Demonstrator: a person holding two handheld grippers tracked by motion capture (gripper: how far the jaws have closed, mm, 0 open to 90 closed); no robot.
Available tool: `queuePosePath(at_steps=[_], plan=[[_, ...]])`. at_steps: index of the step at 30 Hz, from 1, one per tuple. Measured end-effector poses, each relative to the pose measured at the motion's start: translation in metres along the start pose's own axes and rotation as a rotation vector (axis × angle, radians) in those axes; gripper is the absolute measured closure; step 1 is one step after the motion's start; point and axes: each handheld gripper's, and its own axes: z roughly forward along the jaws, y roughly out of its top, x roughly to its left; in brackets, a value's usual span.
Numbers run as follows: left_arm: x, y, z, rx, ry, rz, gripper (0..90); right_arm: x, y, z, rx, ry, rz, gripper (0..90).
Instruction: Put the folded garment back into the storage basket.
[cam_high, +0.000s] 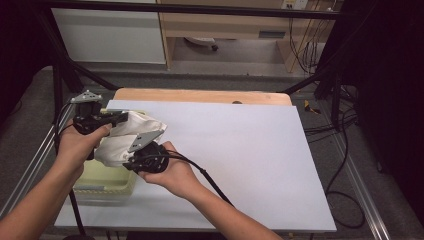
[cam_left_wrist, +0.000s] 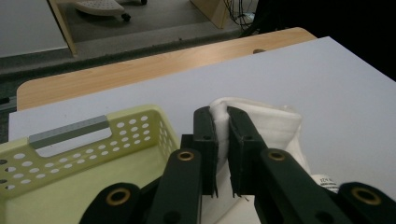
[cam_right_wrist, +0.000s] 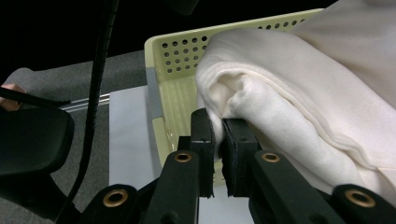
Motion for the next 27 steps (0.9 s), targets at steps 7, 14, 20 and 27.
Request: queuePosePath(at_steps=[7,14,20,27], plan=[[0.006,-0.003,-0.002,0.004,0.017,-0.003,82.5,-0.003,-0.002,0.01,-0.005,0.0,0.0,84.0],[0.011,-0.004,-0.003,0.015,0.04,0.007,82.5,-0.002,-0.002,0.017,0.003,-0.003,-0.006,84.0],[0.021,-0.006,-0.005,0.018,0.068,-0.005,82.5,-0.004,0.0,0.023,-0.001,-0.006,-0.005,84.0],[0.036,-0.011,-0.007,0.023,0.1,-0.026,82.5,-0.006,-0.001,0.031,-0.001,-0.012,-0.004,84.0]])
